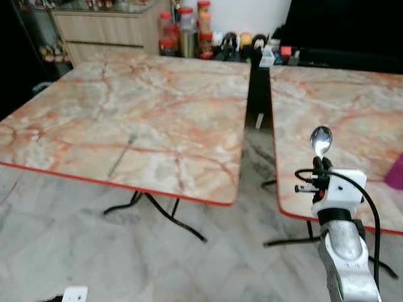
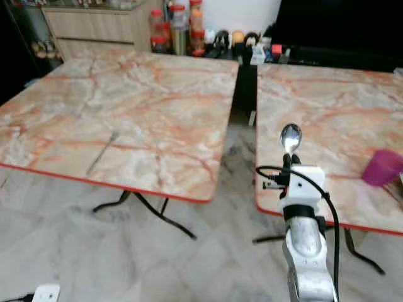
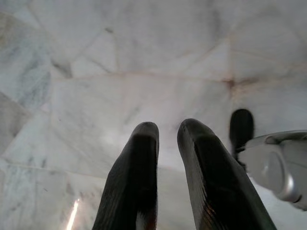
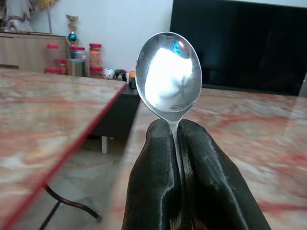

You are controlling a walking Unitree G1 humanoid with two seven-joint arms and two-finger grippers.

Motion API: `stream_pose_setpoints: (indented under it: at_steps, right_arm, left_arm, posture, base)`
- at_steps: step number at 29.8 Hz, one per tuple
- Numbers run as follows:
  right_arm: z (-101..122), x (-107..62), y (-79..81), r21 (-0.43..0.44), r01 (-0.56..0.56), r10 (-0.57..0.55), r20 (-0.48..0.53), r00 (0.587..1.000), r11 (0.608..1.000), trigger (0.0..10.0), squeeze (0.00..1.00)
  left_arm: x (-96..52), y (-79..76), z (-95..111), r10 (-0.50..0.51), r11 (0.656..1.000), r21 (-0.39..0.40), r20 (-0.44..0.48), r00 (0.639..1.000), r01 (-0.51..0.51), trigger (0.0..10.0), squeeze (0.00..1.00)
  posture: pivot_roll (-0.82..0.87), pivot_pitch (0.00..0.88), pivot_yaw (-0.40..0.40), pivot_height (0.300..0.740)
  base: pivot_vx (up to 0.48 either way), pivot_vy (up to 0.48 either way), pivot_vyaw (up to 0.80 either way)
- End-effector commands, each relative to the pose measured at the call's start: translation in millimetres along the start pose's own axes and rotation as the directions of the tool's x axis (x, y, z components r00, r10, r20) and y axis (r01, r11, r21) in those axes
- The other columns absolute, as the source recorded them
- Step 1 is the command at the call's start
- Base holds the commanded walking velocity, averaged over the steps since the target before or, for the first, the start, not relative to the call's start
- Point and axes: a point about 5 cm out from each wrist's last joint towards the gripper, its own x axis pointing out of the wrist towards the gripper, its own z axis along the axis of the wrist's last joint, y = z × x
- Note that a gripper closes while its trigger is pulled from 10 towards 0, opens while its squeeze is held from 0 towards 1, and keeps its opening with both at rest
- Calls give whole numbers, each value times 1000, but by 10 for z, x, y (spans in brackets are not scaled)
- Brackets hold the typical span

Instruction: Setting the table

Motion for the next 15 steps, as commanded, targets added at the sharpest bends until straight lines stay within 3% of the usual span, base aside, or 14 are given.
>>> stream_pose_setpoints:
  at_steps: [1,15]
  right_arm:
    - [30,-3,-24,4,5,-5,10,1000,1000,10000,0]
    - [27,6,-32,0,15,-15,4,1000,1000,10000,0]
  left_arm:
    - [-10,-26,-68,-8,1000,8,-28,1000,9,10000,0]
    - [-3,-42,-34,-14,1000,12,-17,1000,14,10000,0]
  posture:
    - [-2,88,10,740]
    - [-8,84,12,740]
  base:
    - [0,-428,0]
    - [0,-428,0]
